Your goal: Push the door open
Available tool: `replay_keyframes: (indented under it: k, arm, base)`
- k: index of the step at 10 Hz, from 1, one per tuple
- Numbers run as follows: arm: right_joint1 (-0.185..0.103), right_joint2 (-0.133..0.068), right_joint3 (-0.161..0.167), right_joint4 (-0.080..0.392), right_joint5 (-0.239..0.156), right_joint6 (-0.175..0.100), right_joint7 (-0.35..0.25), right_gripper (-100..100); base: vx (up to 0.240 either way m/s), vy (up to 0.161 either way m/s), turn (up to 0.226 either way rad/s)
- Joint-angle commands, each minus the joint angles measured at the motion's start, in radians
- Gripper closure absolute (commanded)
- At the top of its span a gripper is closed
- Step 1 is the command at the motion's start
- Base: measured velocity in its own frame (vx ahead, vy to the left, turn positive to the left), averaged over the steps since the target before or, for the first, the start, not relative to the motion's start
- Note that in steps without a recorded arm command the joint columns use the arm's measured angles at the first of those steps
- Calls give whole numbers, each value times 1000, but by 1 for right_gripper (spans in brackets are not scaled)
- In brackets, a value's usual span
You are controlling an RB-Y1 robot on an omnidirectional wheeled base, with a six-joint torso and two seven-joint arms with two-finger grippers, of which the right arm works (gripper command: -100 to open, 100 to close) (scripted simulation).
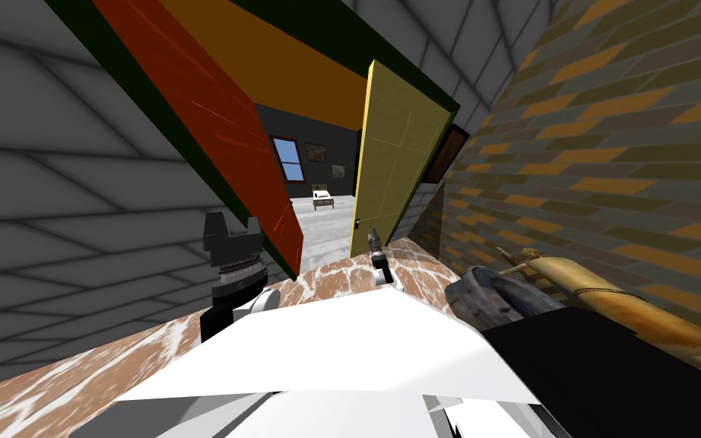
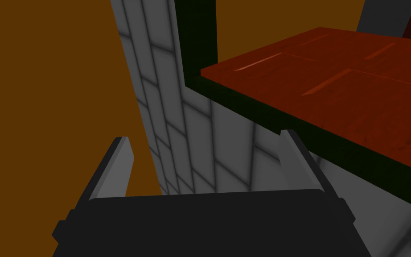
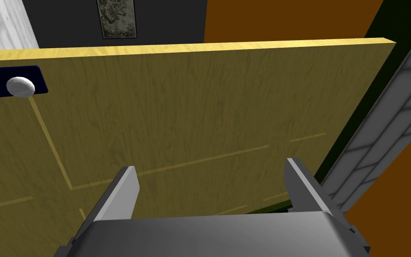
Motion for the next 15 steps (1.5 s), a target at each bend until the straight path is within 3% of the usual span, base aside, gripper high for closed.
replay_keyframes:
  k: [1, 3, 6, 9, 10, 15]
  arm:
    - [-9, -1, 2, 32, -2, -3, -1, -100]
    - [-39, -4, 9, 98, -10, -23, -5, -100]
    - [-54, -5, 12, 161, -14, -33, -7, -100]
    - [-98, -8, 22, 271, -25, -61, -13, -100]
    - [-98, -8, 22, 286, -25, -61, -13, -100]
    - [-154, -11, 34, 444, -39, -98, -21, -100]
  base:
    - [54, -60, 31]
    - [53, -60, 64]
    - [47, -45, 39]
    - [58, -73, 79]
    - [53, -60, 31]
    - [62, -58, 57]
